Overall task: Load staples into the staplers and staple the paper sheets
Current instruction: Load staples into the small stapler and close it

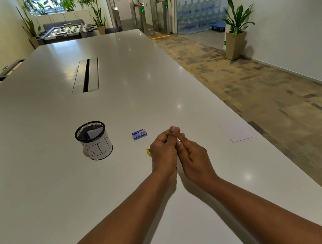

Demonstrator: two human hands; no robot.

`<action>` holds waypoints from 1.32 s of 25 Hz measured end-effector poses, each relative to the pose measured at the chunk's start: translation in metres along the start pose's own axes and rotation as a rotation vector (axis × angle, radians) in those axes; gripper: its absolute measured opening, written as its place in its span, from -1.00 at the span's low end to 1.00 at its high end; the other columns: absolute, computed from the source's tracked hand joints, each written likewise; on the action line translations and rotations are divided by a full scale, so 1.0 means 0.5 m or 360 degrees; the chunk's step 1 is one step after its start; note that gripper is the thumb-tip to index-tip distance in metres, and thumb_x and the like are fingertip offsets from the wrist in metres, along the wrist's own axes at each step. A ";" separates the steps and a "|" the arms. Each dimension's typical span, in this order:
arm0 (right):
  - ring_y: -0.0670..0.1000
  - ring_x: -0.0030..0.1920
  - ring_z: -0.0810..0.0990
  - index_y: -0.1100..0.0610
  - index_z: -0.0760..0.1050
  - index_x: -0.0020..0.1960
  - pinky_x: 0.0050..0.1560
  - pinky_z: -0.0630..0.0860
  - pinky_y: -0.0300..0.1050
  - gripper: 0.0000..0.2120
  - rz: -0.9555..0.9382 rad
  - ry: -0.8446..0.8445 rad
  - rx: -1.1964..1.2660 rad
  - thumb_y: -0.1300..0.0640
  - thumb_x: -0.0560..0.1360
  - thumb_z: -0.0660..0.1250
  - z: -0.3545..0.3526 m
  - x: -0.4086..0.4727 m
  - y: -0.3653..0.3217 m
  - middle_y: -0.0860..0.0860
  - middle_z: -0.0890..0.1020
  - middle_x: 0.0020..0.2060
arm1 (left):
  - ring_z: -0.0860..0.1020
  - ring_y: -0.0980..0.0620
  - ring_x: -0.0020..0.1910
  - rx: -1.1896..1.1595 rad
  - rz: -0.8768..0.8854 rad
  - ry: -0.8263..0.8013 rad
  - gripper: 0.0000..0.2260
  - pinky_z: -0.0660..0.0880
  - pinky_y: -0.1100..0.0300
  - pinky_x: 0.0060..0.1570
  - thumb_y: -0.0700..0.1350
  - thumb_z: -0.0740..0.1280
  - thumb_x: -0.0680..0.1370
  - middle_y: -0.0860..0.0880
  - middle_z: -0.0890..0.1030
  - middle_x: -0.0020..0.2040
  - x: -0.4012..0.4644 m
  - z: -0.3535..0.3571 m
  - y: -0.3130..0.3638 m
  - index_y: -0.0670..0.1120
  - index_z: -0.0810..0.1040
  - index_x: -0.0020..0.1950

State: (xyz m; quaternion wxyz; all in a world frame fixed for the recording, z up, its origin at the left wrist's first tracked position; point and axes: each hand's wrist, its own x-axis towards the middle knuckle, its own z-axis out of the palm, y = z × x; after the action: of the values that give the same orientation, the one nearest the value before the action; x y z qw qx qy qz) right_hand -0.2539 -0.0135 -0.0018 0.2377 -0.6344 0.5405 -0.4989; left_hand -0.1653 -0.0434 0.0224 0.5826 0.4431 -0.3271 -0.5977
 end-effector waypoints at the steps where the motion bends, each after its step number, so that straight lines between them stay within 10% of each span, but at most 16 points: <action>1: -0.11 -0.14 0.62 -0.01 0.46 0.46 -0.16 0.50 -0.25 -0.64 -0.0008 -0.0003 -0.0001 0.03 0.72 0.11 -0.002 -0.001 -0.001 0.01 0.67 -0.16 | 0.69 0.00 0.15 -0.0013 -0.0009 -0.0028 -0.79 0.55 -0.01 0.30 -0.05 0.40 0.61 -0.08 0.73 0.10 0.002 0.000 0.003 -0.11 0.68 0.16; 4: -0.25 -0.09 0.60 -0.05 0.52 0.34 -0.13 0.46 -0.40 -0.70 -0.0013 0.0002 -0.0036 -0.02 0.70 0.12 -0.009 0.006 -0.002 -0.16 0.60 -0.16 | 0.65 -0.03 0.21 0.0134 0.0001 -0.0079 -0.74 0.53 0.02 0.32 -0.05 0.34 0.65 -0.09 0.68 0.19 0.008 0.004 0.018 -0.07 0.59 0.31; 11: 0.05 -0.29 0.46 0.12 0.37 -0.18 -0.26 0.32 -0.05 -0.73 0.0254 -0.0019 -0.0709 0.04 0.66 0.17 -0.016 0.043 0.030 0.00 0.50 -0.30 | 0.58 -0.03 0.24 0.1098 0.0428 0.0137 -0.73 0.50 0.05 0.31 -0.21 0.23 0.66 -0.06 0.62 0.28 0.012 -0.048 0.022 -0.10 0.56 0.34; 22: 0.16 -0.07 0.56 0.23 0.46 0.32 -0.25 0.42 -0.02 -0.62 -0.0079 -0.0222 -0.1602 0.01 0.65 0.13 0.016 0.044 0.055 0.07 0.65 -0.09 | 0.58 -0.07 0.19 0.1414 0.0486 0.0375 -0.75 0.45 0.16 0.19 -0.30 0.23 0.61 -0.13 0.61 0.21 0.034 -0.197 0.019 -0.17 0.58 0.25; 33: 0.18 0.08 0.56 0.20 0.27 0.55 -0.02 0.50 0.05 -0.39 -0.0082 -0.0182 -0.1636 -0.16 0.65 0.04 0.009 0.048 0.044 0.12 0.61 0.14 | 0.52 0.06 0.05 0.1443 0.0409 0.0383 -0.73 0.37 0.24 0.10 -0.33 0.22 0.57 -0.12 0.61 0.17 0.039 -0.209 0.009 -0.16 0.60 0.20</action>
State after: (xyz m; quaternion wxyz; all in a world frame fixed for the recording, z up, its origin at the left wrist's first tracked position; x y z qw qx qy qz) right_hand -0.2616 -0.0436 -0.0133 -0.0879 -0.7086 0.6862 -0.1392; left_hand -0.0670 -0.0503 -0.0175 0.4337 0.6742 -0.5370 -0.2627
